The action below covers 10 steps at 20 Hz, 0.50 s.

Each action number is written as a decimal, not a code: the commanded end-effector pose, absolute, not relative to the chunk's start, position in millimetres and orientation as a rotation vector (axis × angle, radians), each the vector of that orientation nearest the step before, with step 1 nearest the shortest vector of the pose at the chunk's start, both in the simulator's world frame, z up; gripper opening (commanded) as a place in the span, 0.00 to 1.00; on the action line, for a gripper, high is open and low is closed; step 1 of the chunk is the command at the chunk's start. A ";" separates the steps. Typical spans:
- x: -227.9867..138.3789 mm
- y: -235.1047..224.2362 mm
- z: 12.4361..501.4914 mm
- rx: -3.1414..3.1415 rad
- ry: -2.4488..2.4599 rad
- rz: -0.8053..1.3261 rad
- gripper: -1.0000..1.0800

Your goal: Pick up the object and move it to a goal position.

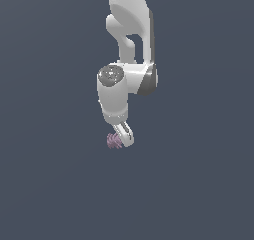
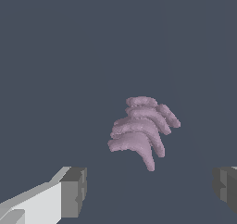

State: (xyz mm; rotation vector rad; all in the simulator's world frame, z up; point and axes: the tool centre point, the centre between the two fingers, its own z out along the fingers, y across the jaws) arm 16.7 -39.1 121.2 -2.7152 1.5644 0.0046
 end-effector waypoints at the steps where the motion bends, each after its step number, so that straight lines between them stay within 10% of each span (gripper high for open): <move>1: 17.2 -42.3 117.0 -2.653 1.670 0.005 0.96; 10: 18.6 -53.0 104.0 -2.427 1.990 0.004 0.96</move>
